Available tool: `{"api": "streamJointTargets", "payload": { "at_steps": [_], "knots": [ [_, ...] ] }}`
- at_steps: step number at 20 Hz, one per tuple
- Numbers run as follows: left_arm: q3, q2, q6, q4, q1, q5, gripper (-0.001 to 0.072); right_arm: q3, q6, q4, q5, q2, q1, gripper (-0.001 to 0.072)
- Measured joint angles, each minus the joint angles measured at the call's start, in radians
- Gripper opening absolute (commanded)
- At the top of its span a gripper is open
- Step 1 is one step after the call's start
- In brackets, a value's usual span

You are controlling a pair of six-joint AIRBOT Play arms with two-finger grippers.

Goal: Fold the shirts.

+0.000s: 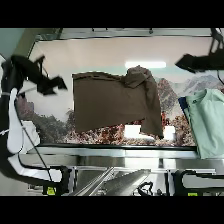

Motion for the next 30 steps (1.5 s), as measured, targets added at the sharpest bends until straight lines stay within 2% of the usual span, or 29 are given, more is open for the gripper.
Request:
{"api": "streamJointTargets", "payload": {
  "at_steps": [5, 10, 11, 12, 13, 18, 20, 23, 26, 30],
  "knots": [
    [-0.468, 0.169, 0.020, -0.121, 0.031, -0.106, 0.0661, -0.186, -0.005, 0.004, -0.077, 0.060, -0.083, 0.0419],
    [-0.698, 0.187, 0.064, -0.219, 0.037, -0.203, 0.0659, -0.254, -0.012, 0.011, -0.121, 0.073, -0.101, 0.0419],
    [-0.718, 0.185, 0.075, -0.240, 0.037, -0.218, 0.0563, -0.259, -0.012, 0.011, -0.126, 0.073, -0.103, 0.0419],
    [-0.731, 0.184, 0.085, -0.259, 0.037, -0.234, 0.0400, -0.262, -0.012, 0.011, -0.132, 0.074, -0.104, 0.0419],
    [-0.740, 0.184, 0.092, -0.272, 0.037, -0.251, 0.0354, -0.265, -0.012, 0.012, -0.139, 0.075, -0.105, 0.0418],
    [-0.761, 0.184, 0.117, -0.303, 0.038, -0.324, 0.0354, -0.270, -0.012, 0.012, -0.171, 0.076, -0.106, 0.0416],
    [-0.763, 0.184, 0.124, -0.307, 0.039, -0.325, 0.0355, -0.271, -0.012, 0.012, -0.187, 0.076, -0.106, 0.0370],
    [-0.764, 0.184, 0.151, -0.306, 0.068, -0.260, 0.0355, -0.271, -0.012, 0.012, -0.211, 0.076, -0.108, 0.0370],
    [-0.764, 0.188, 0.175, -0.306, 0.154, -0.180, 0.0355, -0.271, -0.015, 0.012, -0.220, 0.076, -0.117, 0.0370],
    [-0.765, 0.206, 0.193, -0.304, 0.273, -0.172, 0.0355, -0.271, -0.015, 0.011, -0.224, 0.076, -0.130, 0.0370]
  ]
}}
